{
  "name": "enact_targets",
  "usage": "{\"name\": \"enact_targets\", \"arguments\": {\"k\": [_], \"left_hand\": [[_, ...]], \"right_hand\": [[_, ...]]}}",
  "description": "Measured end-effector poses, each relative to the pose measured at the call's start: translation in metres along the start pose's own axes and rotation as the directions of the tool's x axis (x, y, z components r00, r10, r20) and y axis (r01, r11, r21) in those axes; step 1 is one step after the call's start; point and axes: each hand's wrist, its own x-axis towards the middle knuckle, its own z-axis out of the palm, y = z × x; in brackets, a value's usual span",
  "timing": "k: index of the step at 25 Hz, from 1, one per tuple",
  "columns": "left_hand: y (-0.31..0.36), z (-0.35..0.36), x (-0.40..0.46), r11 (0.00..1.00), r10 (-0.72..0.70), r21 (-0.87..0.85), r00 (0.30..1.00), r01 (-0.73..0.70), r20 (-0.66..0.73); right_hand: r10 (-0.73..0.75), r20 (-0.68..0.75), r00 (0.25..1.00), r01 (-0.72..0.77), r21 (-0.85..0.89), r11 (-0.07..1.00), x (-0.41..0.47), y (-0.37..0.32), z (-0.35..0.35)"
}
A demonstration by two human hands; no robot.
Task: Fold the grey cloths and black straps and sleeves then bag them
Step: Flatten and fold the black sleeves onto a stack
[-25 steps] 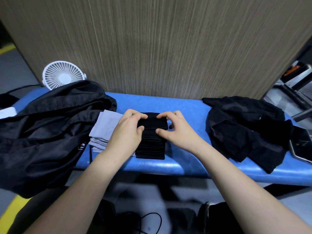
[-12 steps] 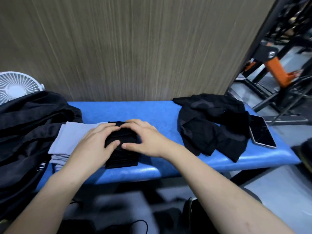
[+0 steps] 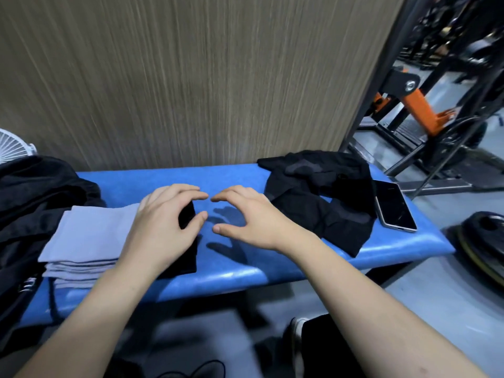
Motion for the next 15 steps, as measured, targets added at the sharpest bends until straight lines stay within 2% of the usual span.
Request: {"name": "enact_targets", "arguments": {"k": [7, 11, 15], "left_hand": [[0.048, 0.05, 0.019, 0.99, 0.135, -0.049, 0.991, -0.134, 0.01], [0.073, 0.079, 0.023, 0.984, 0.153, -0.101, 0.987, -0.148, 0.047], [0.09, 0.105, 0.024, 0.986, 0.125, -0.126, 0.984, -0.109, 0.128]], "right_hand": [[0.134, -0.11, 0.985, -0.136, -0.014, 0.991, -0.053, 0.053, -0.045], [0.205, -0.173, 0.963, -0.204, 0.023, 0.979, -0.084, 0.077, -0.066], [0.279, -0.165, 0.946, -0.29, -0.049, 0.956, -0.105, 0.098, -0.078]]}}
